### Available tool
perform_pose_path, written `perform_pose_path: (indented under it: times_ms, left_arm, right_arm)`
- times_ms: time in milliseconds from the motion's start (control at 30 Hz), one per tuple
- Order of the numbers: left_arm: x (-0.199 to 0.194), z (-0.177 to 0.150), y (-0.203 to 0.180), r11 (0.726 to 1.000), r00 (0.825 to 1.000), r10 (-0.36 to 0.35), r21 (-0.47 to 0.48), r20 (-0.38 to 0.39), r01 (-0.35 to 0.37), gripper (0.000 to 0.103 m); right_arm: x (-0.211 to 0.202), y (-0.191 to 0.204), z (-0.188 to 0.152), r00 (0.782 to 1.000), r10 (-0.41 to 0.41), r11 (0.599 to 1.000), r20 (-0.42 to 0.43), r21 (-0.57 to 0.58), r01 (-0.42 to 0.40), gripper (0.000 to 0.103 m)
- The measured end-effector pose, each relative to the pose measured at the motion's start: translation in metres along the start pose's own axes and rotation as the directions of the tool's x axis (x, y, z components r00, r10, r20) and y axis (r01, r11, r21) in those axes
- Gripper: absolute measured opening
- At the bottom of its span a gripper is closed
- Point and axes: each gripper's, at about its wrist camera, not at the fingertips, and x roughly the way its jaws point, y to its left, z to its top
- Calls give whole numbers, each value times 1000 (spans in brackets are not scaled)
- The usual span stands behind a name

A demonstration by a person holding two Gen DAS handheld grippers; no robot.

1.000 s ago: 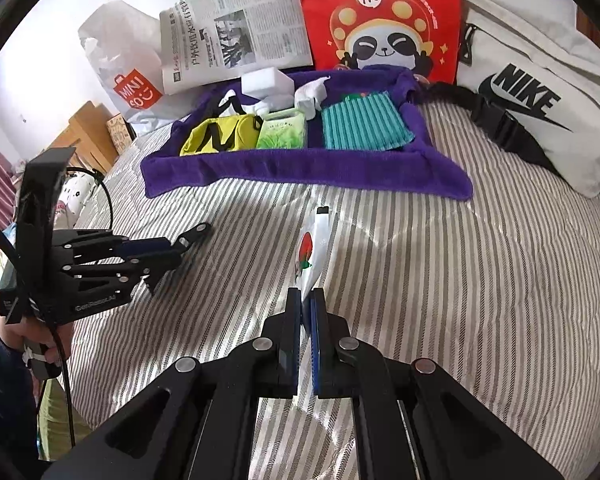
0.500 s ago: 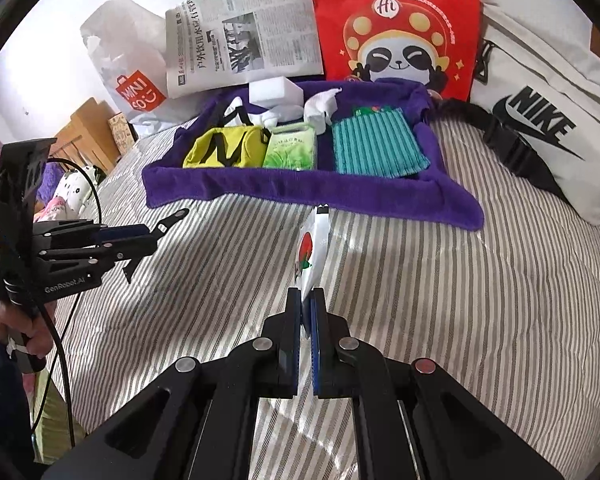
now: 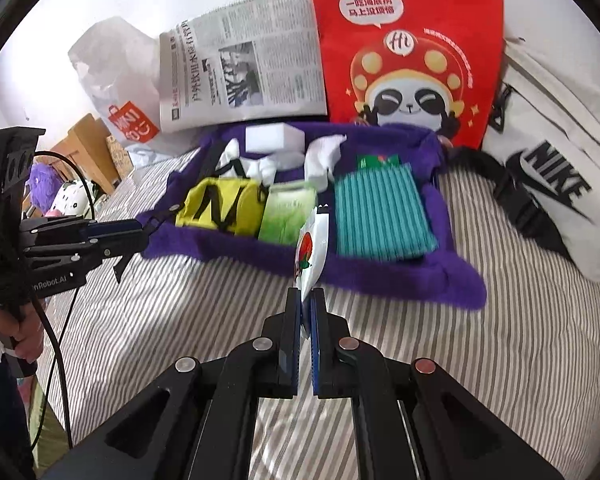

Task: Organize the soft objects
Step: 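Carry the packet toward the towel with the right tool while the left carries the strap, then lay the packet on the teal pad with the right tool while the left lays the strap down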

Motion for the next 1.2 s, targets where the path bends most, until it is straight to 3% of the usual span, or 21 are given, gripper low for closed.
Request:
perform_pose_path:
  times_ms: [433, 933, 1133, 1200]
  left_arm:
    - [22, 40, 14, 1000, 1000, -14, -3, 0, 14, 20]
    - [45, 57, 22, 1000, 1000, -25, -17, -19, 25, 20]
    - [55, 63, 16, 999, 999, -42, -5, -30, 42, 20]
    - [58, 65, 13, 999, 998, -50, 0, -32, 50, 20]
  right_arm:
    - [36, -12, 57, 1000, -1, 1000, 9, -4, 1, 4]
    - [97, -21, 75, 994, -19, 999, -106, -52, 13, 5]
    - [100, -26, 75, 992, -29, 999, -121, -48, 24, 17]
    - [100, -30, 76, 992, -34, 999, -124, -39, 29, 27]
